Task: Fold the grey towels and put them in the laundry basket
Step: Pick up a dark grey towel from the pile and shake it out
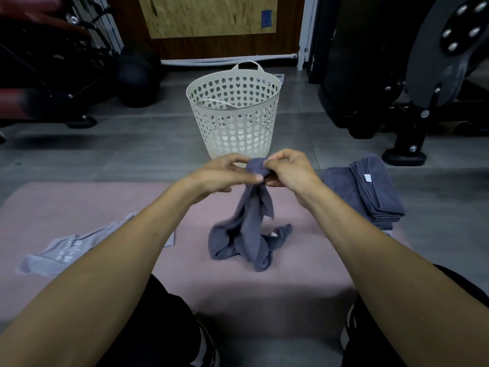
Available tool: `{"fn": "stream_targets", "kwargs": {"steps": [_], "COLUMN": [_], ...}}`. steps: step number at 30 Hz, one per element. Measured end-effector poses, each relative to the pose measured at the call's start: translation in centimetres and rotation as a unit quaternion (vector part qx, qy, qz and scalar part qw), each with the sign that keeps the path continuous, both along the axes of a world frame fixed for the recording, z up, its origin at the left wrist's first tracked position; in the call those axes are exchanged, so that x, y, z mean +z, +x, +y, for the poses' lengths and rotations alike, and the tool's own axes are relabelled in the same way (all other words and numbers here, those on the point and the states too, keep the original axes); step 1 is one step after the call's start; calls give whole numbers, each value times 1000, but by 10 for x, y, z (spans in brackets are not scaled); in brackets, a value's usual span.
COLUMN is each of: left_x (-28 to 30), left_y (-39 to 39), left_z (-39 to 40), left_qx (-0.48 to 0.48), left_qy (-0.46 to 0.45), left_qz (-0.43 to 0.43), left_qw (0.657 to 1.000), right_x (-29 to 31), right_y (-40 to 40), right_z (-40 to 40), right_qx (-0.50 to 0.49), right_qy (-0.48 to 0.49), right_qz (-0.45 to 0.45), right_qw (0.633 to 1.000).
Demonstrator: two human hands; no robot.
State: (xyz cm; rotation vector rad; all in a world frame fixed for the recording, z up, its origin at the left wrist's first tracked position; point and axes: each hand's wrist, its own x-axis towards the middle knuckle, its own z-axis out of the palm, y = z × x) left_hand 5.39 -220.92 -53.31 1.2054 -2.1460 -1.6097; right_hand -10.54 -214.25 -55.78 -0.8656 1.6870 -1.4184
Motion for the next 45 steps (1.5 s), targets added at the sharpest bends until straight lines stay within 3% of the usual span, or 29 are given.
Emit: {"fn": "stream_targets", "kwargs": {"steps": [2,5,8,15,20,26,33,37,45], "left_x": [-13,-25,-19,7,16,17,9,10,17], "left_y": [-9,-20,-23,-12,2,6,9,4,-6], "left_z": [7,10,6,-3,-9,-11,-31,-29,-15], "left_qx": [-32,55,134,251,279,292,377,387,379], "left_qy": [-82,-152,-85,58,122,154,204,221,251], "left_qz": [-61,-58,43,186,264,311,373,380,378], "left_qw": [994,985,986,948,915,891,823,811,807], "right_x": [1,5,11,4,-31,-45,-25,-16,-22], "right_y": [0,-2,-5,-6,-7,3,18,27,38], "right_z": [0,2,9,24,18,8,7,15,18], "right_qx": [-13,-26,-1,120,123,105,113,110,73], "right_qy": [-3,-18,-20,55,109,33,-11,-27,51], "right_qz": [-9,-25,-26,100,285,287,153,204,325], "right_qw": [1000,999,999,986,944,952,982,972,942]}}
